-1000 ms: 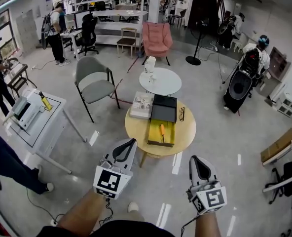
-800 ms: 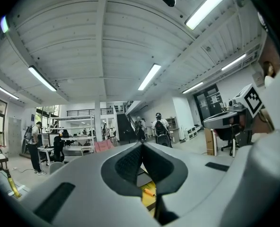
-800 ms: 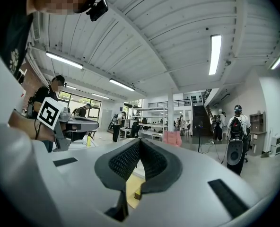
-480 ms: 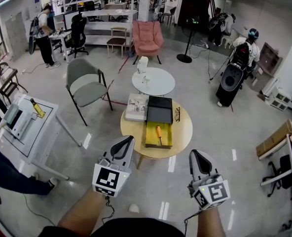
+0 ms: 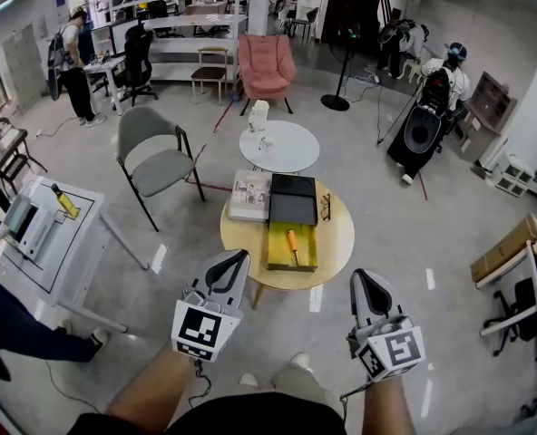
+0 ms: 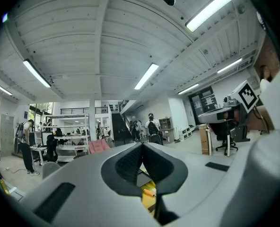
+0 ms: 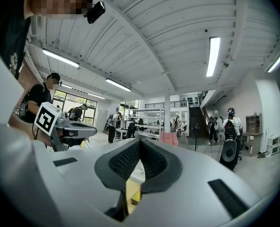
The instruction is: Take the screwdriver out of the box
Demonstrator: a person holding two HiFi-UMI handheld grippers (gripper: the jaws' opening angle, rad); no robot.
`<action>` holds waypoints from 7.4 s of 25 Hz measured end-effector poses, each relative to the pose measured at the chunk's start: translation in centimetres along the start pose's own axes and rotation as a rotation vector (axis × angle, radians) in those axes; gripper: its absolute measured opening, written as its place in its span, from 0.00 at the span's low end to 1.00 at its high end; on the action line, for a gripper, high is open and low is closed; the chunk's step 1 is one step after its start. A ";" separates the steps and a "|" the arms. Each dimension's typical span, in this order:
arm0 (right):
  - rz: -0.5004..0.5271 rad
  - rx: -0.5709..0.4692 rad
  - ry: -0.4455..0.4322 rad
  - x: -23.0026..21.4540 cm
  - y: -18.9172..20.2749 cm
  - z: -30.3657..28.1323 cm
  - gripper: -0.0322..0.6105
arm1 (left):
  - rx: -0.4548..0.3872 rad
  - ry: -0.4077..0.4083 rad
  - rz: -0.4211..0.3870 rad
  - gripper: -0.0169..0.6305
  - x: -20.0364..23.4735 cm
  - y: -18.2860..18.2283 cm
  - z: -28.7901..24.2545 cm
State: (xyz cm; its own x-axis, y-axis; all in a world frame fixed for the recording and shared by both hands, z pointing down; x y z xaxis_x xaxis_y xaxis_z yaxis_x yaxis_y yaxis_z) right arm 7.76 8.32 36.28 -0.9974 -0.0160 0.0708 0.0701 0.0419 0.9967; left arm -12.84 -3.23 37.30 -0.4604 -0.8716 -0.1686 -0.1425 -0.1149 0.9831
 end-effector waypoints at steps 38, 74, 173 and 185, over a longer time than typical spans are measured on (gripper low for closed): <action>-0.032 0.055 -0.139 -10.8 2.5 -16.2 0.07 | 0.072 -0.078 0.062 0.05 6.0 2.4 -16.5; -0.022 0.006 -0.399 -16.2 2.5 -25.5 0.07 | 0.050 -0.386 0.074 0.05 7.2 0.7 -20.4; 0.008 0.975 -0.344 -7.6 41.7 -41.0 0.29 | 0.198 -0.385 0.123 0.05 19.9 9.4 -21.3; 0.080 1.084 -0.325 -6.6 44.5 -41.6 0.31 | 0.248 -0.431 0.141 0.05 22.2 11.3 -18.5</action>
State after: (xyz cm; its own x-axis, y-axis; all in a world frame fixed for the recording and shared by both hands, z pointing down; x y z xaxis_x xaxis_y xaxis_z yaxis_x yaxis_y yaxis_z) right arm 18.25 -31.28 81.85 -0.9596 0.2787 -0.0386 0.2379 0.8769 0.4177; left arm -8.46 -32.69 46.02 -0.8017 -0.5891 -0.1010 -0.2326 0.1518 0.9607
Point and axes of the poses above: the fingertips, and each gripper's own axes: z backward along the fingers, x to its left, y out of its underside, the point moved 4 cm from there along z, backward along the fingers, and after that the axes turned 9 degrees about y, right-handed, at the moved point
